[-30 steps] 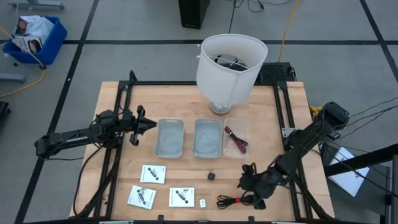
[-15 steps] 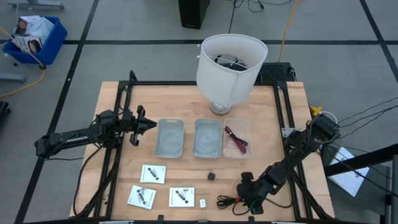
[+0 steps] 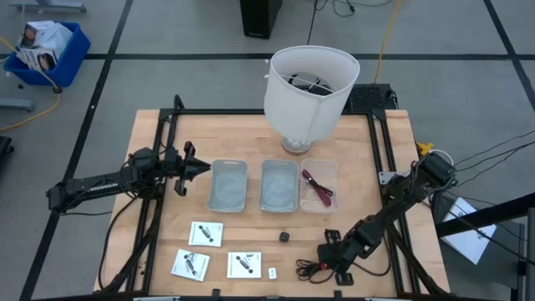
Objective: Pick and place items into bin
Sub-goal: Put the black charger cable into the transparent bin
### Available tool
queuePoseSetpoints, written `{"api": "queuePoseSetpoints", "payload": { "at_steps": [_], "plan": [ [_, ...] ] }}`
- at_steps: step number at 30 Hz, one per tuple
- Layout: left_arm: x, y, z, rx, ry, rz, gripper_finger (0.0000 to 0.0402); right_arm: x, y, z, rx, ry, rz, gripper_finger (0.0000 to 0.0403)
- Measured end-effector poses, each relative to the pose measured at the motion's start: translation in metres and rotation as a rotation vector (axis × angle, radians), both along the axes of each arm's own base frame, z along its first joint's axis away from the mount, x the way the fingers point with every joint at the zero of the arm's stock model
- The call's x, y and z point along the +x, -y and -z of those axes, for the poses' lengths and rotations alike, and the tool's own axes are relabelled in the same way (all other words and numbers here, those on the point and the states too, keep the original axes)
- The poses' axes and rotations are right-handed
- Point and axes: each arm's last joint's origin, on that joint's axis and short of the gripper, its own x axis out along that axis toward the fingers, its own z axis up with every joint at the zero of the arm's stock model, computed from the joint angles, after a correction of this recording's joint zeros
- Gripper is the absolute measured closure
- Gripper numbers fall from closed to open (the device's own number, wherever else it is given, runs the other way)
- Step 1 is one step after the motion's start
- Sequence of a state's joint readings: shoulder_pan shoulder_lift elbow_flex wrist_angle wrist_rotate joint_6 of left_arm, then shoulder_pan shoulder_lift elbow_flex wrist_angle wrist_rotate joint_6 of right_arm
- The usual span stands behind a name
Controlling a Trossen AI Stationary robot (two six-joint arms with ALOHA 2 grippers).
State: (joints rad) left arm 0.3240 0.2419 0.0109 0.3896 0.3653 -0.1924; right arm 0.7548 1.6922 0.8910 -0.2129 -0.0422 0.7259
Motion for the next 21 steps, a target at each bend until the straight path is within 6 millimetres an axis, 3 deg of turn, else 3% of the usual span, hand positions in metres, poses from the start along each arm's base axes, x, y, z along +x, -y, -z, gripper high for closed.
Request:
{"api": "queuePoseSetpoints", "payload": {
  "at_steps": [4, 8, 13, 17, 21],
  "plan": [
    [0.0, 0.0, 0.0, 0.0, 0.001, 0.0, 0.0353, -0.002, 0.013, -0.035, -0.035, 0.141, 0.06, 0.0369],
    [0.0, 0.0, 0.0, 0.001, 0.004, 0.0, 0.0353, -0.011, 0.036, -0.073, -0.178, 0.352, 0.171, 0.0379],
    [0.0, 0.0, 0.0, 0.002, 0.005, 0.0, 0.0353, -0.019, 0.076, -0.123, -0.289, 0.64, 0.514, 0.0379],
    [0.0, 0.0, -0.001, 0.003, 0.007, 0.0, 0.0353, -0.025, 0.107, -0.139, -0.347, 0.687, 0.695, 0.0379],
    [0.0, 0.0, -0.001, 0.003, 0.007, 0.0, 0.0353, -0.023, 0.133, -0.132, -0.411, 0.619, 0.8, 0.0379]
  ]
}}
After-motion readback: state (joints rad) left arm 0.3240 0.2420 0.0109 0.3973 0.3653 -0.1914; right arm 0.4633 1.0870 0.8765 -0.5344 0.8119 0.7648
